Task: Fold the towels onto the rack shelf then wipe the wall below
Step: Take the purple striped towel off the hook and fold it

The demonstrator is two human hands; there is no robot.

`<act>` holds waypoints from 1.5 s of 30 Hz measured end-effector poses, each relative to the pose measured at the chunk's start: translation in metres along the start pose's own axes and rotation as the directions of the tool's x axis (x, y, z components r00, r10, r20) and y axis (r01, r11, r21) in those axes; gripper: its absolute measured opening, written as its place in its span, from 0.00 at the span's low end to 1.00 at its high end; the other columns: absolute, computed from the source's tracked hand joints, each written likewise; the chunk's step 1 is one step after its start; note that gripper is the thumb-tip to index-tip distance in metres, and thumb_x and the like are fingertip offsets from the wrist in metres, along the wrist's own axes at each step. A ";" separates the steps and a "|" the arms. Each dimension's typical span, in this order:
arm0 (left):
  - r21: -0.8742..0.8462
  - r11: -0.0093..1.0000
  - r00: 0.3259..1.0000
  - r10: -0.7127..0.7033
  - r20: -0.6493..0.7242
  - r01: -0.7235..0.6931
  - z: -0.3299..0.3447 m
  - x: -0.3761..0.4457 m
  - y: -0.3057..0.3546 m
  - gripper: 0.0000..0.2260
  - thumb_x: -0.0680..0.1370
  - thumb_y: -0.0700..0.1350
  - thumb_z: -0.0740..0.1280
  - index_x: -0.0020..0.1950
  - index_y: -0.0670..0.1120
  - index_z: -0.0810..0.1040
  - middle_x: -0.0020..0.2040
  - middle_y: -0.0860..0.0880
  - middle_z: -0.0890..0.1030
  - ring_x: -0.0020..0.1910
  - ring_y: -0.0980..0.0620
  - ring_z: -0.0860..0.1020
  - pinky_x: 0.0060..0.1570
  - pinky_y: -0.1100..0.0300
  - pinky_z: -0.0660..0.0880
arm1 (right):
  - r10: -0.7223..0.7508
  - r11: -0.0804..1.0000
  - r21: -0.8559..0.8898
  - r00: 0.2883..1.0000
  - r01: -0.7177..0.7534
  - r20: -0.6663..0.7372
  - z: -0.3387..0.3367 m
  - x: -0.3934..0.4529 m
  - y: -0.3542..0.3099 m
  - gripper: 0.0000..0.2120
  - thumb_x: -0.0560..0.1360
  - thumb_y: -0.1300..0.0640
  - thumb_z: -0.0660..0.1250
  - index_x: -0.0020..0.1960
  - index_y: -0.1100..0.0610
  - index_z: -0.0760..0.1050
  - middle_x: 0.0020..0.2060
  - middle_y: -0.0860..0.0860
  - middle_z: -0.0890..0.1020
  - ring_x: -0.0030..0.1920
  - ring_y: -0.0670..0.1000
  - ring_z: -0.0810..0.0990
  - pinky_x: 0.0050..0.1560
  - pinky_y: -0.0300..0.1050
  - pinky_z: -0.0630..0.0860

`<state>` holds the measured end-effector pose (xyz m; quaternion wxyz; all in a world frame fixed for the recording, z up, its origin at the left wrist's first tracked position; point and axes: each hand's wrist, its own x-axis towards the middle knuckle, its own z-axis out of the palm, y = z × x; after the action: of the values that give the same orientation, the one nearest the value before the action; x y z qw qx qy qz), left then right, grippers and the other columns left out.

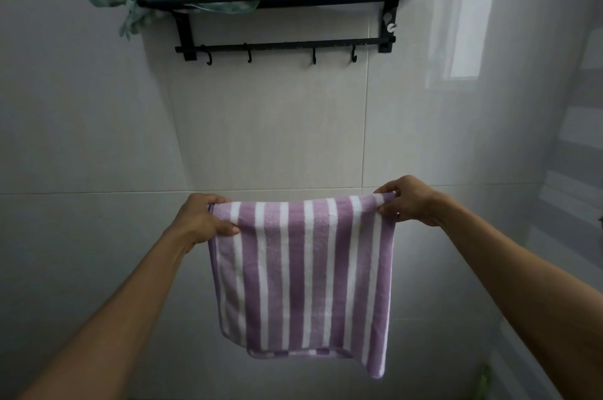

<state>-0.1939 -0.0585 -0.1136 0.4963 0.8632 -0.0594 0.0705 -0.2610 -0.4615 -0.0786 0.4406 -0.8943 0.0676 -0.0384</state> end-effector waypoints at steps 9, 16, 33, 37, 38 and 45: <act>-0.388 0.917 0.996 0.080 -0.035 -0.087 -0.028 -0.007 0.028 0.13 0.69 0.37 0.78 0.52 0.40 0.83 0.51 0.41 0.86 0.41 0.50 0.85 0.42 0.59 0.83 | -0.079 0.918 0.390 0.997 0.068 0.013 -0.026 -0.001 -0.018 0.13 0.79 0.57 0.70 0.62 0.58 0.77 0.60 0.57 0.81 0.61 0.59 0.79 0.62 0.59 0.76; -0.355 0.920 0.985 -0.146 0.089 0.168 0.017 -0.050 -0.010 0.22 0.65 0.51 0.82 0.50 0.38 0.83 0.49 0.39 0.86 0.42 0.45 0.86 0.46 0.52 0.80 | 0.053 0.911 0.401 0.991 -0.098 0.120 0.018 -0.017 0.044 0.59 0.36 0.40 0.87 0.63 0.63 0.77 0.53 0.56 0.85 0.54 0.59 0.84 0.54 0.57 0.82; -0.501 0.809 0.945 -0.200 0.257 0.307 -0.006 -0.051 -0.022 0.27 0.62 0.48 0.82 0.57 0.38 0.82 0.54 0.35 0.84 0.43 0.40 0.86 0.38 0.50 0.82 | 0.127 0.705 0.661 0.963 -0.256 0.237 0.055 -0.020 0.060 0.38 0.63 0.46 0.81 0.63 0.68 0.76 0.55 0.64 0.85 0.55 0.63 0.84 0.58 0.61 0.80; -0.513 0.756 0.905 -0.255 0.341 0.406 -0.005 -0.060 -0.028 0.21 0.66 0.46 0.79 0.56 0.39 0.82 0.52 0.35 0.85 0.42 0.39 0.85 0.39 0.48 0.83 | 0.173 0.629 0.682 0.922 -0.374 0.346 0.069 -0.017 0.069 0.20 0.78 0.55 0.68 0.66 0.66 0.76 0.60 0.64 0.83 0.62 0.63 0.80 0.64 0.58 0.76; -0.471 0.773 0.891 -0.263 0.371 0.425 -0.003 -0.062 -0.034 0.27 0.62 0.44 0.81 0.59 0.40 0.81 0.53 0.35 0.84 0.44 0.38 0.85 0.42 0.45 0.83 | 0.202 0.627 0.672 0.915 -0.394 0.348 0.073 -0.017 0.074 0.19 0.79 0.57 0.67 0.67 0.67 0.75 0.59 0.64 0.83 0.63 0.64 0.80 0.65 0.60 0.76; -0.475 0.866 0.968 -0.041 0.248 0.159 -0.021 -0.050 0.009 0.48 0.47 0.45 0.88 0.65 0.39 0.77 0.54 0.39 0.85 0.48 0.42 0.85 0.43 0.47 0.83 | -0.044 0.784 0.615 0.982 -0.082 0.186 0.044 -0.015 0.017 0.09 0.75 0.72 0.69 0.55 0.68 0.80 0.47 0.62 0.86 0.42 0.58 0.86 0.45 0.52 0.85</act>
<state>-0.2462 -0.0429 -0.1049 0.6919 0.7130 -0.0871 -0.0730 -0.2713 -0.4346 -0.1191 0.7145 -0.6987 0.0180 0.0314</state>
